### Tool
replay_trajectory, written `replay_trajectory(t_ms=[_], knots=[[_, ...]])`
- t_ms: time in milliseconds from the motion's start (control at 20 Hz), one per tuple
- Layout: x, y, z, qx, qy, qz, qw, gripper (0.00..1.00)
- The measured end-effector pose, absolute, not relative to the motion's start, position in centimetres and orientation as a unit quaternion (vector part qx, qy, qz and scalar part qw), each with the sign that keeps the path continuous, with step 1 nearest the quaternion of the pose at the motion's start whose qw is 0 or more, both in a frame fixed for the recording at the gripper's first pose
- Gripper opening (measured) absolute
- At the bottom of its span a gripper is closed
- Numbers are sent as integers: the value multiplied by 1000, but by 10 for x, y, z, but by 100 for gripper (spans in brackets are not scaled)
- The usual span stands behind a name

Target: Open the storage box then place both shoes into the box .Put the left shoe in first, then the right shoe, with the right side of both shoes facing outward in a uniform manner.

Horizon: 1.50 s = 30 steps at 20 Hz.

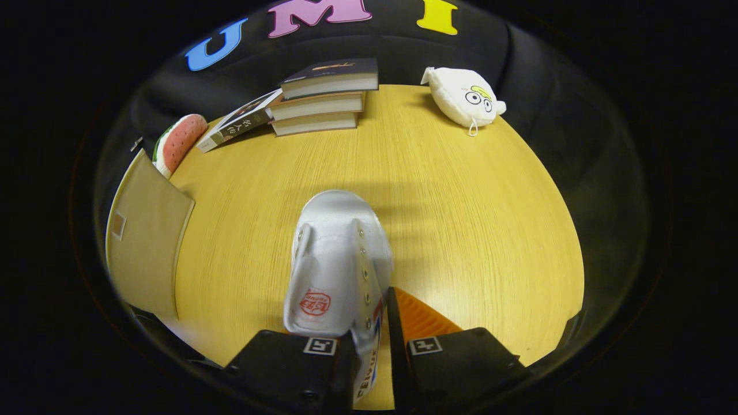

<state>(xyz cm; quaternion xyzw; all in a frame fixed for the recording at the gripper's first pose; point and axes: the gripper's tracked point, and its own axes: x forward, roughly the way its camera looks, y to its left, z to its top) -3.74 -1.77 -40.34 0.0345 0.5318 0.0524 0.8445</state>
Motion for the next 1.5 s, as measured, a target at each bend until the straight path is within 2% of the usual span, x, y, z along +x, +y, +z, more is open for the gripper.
replay_trajectory(t_ms=[50,100,300,1500], knots=[[-36,-21,-402,39,529,44,847,26],[-36,-21,-403,46,529,46,846,13],[-39,-23,-400,89,543,30,834,5],[-39,11,-292,154,477,29,865,5]])
